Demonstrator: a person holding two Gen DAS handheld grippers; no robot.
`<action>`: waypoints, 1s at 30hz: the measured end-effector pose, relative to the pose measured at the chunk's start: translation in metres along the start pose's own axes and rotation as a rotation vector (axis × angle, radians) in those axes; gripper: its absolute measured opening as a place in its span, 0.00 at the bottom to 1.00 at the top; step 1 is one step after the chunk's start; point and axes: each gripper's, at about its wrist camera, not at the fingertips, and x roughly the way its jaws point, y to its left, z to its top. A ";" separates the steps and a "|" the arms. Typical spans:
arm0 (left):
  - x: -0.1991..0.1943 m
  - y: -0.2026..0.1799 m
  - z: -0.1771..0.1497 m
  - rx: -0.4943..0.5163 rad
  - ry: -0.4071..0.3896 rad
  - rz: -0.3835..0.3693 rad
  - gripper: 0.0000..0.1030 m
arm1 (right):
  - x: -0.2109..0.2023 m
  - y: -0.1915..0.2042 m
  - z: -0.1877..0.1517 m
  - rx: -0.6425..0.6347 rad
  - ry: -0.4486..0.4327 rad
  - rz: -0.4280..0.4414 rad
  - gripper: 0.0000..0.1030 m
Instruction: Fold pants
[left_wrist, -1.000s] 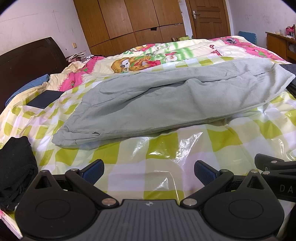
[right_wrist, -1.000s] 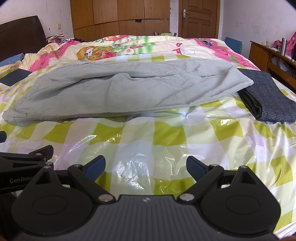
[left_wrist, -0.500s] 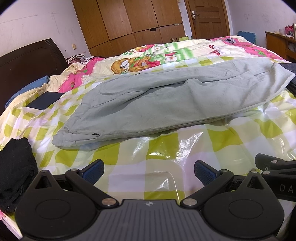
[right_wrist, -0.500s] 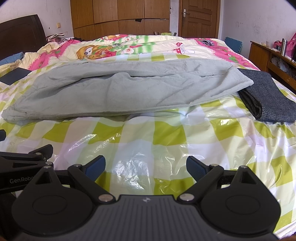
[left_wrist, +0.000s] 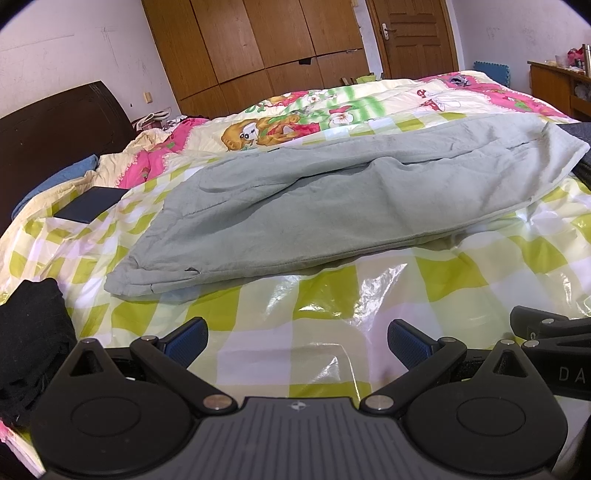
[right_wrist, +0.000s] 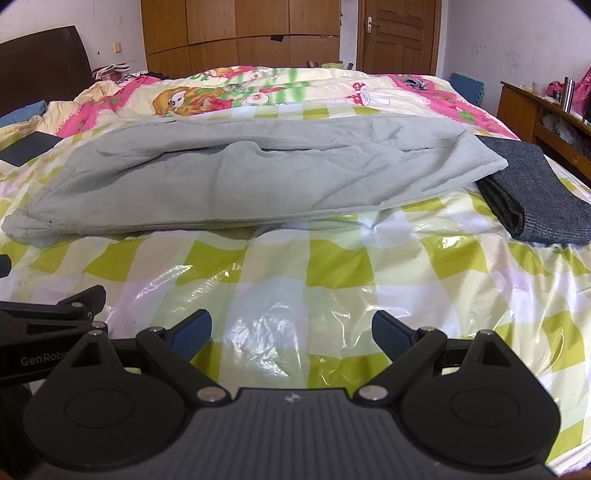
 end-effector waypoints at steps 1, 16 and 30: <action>0.000 0.000 0.000 -0.001 0.001 -0.001 1.00 | 0.000 0.000 0.000 0.000 0.000 0.000 0.91; 0.006 0.003 0.002 -0.007 -0.003 -0.001 1.00 | 0.001 0.005 0.007 -0.027 -0.014 0.003 0.91; 0.046 0.051 0.021 -0.049 0.010 0.037 1.00 | 0.037 0.050 0.049 -0.186 -0.043 0.061 0.91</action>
